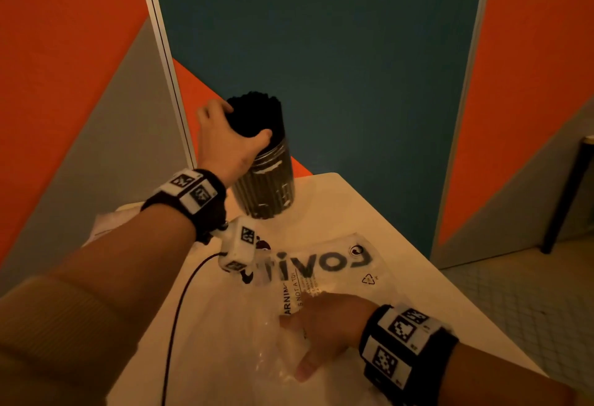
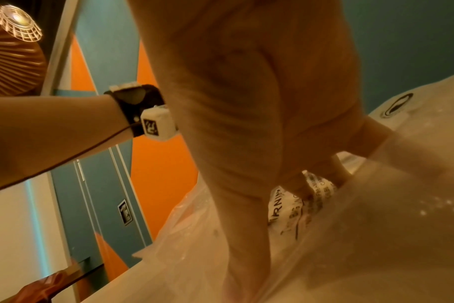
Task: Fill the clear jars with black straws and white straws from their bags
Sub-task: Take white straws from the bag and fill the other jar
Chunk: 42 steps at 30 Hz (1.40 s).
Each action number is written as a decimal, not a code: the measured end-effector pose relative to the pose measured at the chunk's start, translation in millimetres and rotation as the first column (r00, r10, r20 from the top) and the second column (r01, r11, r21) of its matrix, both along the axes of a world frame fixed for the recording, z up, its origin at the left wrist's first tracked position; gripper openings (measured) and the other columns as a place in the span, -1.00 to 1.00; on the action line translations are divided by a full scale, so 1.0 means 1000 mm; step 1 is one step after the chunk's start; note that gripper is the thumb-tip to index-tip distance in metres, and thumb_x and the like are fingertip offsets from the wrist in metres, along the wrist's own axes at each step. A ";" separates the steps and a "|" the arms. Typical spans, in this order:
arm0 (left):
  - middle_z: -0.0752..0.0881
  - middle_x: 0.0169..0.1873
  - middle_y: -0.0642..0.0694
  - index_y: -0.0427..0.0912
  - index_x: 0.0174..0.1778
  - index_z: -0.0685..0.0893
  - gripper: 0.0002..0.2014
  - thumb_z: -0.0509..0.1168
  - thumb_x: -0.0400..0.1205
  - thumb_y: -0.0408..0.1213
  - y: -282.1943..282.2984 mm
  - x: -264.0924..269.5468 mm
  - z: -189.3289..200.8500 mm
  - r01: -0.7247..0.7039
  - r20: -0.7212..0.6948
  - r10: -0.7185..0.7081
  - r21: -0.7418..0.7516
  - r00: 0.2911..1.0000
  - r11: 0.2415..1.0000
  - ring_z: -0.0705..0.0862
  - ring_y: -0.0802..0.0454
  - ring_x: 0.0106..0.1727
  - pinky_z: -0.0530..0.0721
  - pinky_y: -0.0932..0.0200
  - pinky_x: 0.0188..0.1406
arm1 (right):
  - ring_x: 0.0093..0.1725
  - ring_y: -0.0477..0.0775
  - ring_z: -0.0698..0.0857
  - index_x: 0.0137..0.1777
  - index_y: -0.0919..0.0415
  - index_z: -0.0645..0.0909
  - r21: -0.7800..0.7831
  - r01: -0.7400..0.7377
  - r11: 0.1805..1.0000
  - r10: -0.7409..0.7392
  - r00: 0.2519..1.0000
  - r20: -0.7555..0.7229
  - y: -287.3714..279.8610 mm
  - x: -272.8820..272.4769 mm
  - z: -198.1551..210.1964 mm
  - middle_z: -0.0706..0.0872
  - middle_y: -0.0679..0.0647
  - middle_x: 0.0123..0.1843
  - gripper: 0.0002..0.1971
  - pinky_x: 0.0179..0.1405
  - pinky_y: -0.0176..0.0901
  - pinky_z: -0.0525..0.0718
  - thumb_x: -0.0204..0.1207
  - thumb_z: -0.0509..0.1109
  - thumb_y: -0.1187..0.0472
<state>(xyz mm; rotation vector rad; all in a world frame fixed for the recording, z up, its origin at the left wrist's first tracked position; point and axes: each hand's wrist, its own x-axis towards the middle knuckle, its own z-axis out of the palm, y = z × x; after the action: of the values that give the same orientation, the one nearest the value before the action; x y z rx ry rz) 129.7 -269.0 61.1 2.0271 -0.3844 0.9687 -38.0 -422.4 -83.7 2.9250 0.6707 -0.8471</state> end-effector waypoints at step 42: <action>0.28 0.66 -0.14 -0.15 0.66 0.31 -0.29 0.14 0.70 0.25 0.208 -0.008 -0.168 0.195 -0.657 0.628 0.739 0.417 0.644 0.27 -0.11 0.65 0.19 0.04 0.61 | 0.69 0.26 0.21 0.70 -0.42 -0.02 -0.019 0.154 0.988 -0.154 0.988 0.014 -0.001 -0.007 -0.001 0.08 0.03 0.79 -0.04 0.59 0.18 0.27 0.40 0.45 -0.43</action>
<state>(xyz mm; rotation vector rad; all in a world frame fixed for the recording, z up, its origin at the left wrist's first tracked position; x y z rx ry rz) 121.8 -60.7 -107.3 3.0782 0.2126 -0.4139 -44.6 -423.3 -85.1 2.9921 0.4368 -0.8418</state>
